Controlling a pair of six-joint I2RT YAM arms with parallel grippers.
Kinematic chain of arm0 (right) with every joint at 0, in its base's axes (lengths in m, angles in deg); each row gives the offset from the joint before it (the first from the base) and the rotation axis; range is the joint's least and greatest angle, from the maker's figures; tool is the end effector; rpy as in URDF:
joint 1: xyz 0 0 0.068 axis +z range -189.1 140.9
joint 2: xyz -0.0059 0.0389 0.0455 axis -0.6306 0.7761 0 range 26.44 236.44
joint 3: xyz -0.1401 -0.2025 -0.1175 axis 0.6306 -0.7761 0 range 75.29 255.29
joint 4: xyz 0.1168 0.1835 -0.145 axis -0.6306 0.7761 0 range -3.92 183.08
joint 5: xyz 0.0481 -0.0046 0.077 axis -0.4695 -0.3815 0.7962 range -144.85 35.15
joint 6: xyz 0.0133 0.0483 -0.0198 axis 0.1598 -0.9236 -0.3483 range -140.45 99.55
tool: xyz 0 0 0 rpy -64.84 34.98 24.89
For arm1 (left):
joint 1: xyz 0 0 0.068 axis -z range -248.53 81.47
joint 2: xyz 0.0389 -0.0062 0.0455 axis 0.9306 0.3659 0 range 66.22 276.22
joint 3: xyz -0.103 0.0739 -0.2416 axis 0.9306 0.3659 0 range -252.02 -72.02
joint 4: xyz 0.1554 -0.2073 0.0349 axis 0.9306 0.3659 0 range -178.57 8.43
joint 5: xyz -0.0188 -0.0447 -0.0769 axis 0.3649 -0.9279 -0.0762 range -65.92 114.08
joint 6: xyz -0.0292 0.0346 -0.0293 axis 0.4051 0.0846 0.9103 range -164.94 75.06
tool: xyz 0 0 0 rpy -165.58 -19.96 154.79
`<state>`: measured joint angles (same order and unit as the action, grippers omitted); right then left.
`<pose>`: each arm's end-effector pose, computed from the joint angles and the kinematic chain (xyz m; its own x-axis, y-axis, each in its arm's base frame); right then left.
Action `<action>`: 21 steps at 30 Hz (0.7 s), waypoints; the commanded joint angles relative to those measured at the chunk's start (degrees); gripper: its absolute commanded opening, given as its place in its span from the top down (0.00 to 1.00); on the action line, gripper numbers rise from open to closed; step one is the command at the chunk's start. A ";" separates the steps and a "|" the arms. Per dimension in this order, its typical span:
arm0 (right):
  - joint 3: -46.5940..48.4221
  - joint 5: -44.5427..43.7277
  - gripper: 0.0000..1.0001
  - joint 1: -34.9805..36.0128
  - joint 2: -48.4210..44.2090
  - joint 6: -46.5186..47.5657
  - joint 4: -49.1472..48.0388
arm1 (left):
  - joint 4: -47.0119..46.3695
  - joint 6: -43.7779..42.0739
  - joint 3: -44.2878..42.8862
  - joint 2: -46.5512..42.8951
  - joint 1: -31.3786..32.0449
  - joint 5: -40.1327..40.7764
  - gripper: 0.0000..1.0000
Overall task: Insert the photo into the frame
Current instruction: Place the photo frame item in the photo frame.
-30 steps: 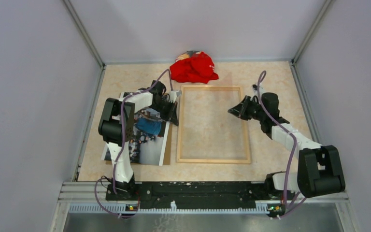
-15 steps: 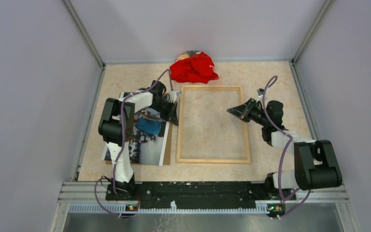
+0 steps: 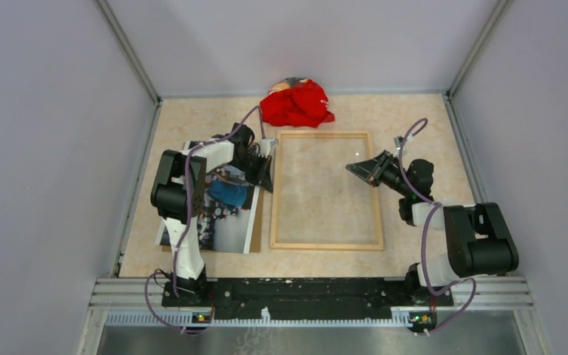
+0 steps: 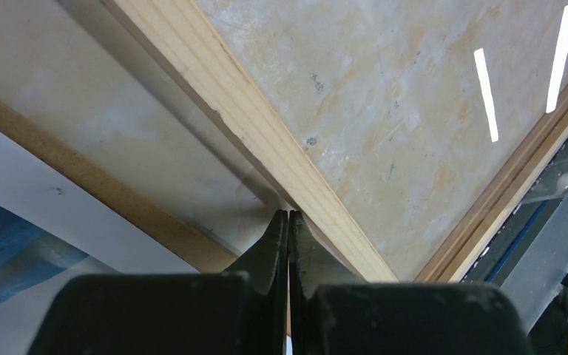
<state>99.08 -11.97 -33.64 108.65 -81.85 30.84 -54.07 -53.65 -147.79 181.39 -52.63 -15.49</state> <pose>0.2601 0.0491 0.1923 -0.6814 0.5813 -0.4447 -0.3085 0.3228 0.8948 0.3667 -0.1280 0.1458 -0.8557 0.3652 -0.3667 0.5166 0.6452 -0.5629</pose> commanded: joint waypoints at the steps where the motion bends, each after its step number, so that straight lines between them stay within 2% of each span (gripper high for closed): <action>1: -1.28 -0.16 1.00 -0.09 1.23 -1.08 -8.77 | -0.06 -0.92 -1.83 -1.65 0.45 -0.38 1.00; 11: -2.90 -4.93 1.00 -0.09 -4.67 6.52 -3.07 | 0.21 -1.20 -2.02 -1.62 0.45 -0.39 1.00; 16: -4.90 -5.06 1.00 -0.03 -6.86 5.14 -7.04 | 0.21 -1.13 -2.08 -1.47 0.42 -0.42 1.00; 21: -5.46 -4.11 1.00 0.06 -5.14 4.02 -8.57 | 0.20 -0.98 -2.33 -1.40 0.45 -0.51 1.00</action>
<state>94.19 -16.65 -33.64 103.23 -78.01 27.91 -53.81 -54.07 -148.07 181.39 -52.61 -15.19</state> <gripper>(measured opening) 0.005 0.006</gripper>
